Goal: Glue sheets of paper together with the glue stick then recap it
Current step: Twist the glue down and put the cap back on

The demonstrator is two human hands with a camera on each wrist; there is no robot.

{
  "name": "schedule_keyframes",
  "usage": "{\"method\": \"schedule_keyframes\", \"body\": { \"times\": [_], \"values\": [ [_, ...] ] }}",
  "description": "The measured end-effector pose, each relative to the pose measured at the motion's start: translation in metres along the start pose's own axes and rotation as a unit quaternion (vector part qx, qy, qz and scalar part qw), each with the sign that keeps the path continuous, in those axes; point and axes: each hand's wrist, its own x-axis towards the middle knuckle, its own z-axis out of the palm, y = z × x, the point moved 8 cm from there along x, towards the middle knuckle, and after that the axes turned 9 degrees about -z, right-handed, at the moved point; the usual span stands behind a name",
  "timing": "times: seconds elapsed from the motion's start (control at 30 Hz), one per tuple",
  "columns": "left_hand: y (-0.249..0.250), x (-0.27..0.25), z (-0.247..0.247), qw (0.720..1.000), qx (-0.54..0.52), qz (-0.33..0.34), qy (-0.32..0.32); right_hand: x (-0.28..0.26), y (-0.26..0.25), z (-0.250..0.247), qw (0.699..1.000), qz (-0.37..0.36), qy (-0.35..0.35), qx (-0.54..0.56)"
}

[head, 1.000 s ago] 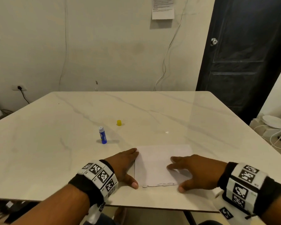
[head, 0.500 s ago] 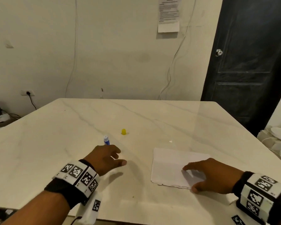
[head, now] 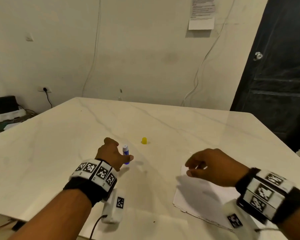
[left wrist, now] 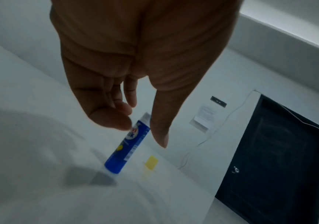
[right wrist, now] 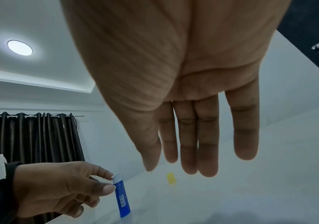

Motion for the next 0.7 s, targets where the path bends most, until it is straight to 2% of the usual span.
{"method": "schedule_keyframes", "body": {
  "times": [0.1,0.23,0.3,0.4,0.47,0.53,0.6,0.7],
  "values": [
    [-0.007,0.014,0.011,0.998,-0.051,-0.029,-0.027,0.051,-0.019,0.001,1.000,-0.018,0.010,0.000],
    [-0.008,0.027,0.022,0.997,-0.060,-0.010,-0.055,0.102,-0.040,0.017,0.999,-0.031,0.008,-0.004],
    [-0.005,0.029,0.022,0.994,-0.083,0.009,-0.069,0.116,-0.047,0.025,0.999,-0.035,0.015,0.012],
    [0.008,0.021,0.014,0.979,-0.170,0.059,-0.093,0.121,-0.048,0.028,0.997,-0.033,0.045,0.044],
    [0.025,0.008,0.009,0.962,-0.227,0.099,-0.115,0.115,-0.044,0.023,0.990,-0.022,0.076,0.115],
    [0.044,-0.008,0.013,0.933,-0.295,0.123,-0.162,0.101,-0.037,0.017,0.966,-0.001,0.104,0.238],
    [0.066,-0.024,0.023,0.904,-0.345,0.140,-0.213,0.084,-0.031,0.011,0.927,0.015,0.116,0.357],
    [0.095,-0.042,0.042,0.872,-0.381,0.163,-0.259,0.060,-0.017,0.002,0.886,0.013,0.135,0.443]
  ]
}}
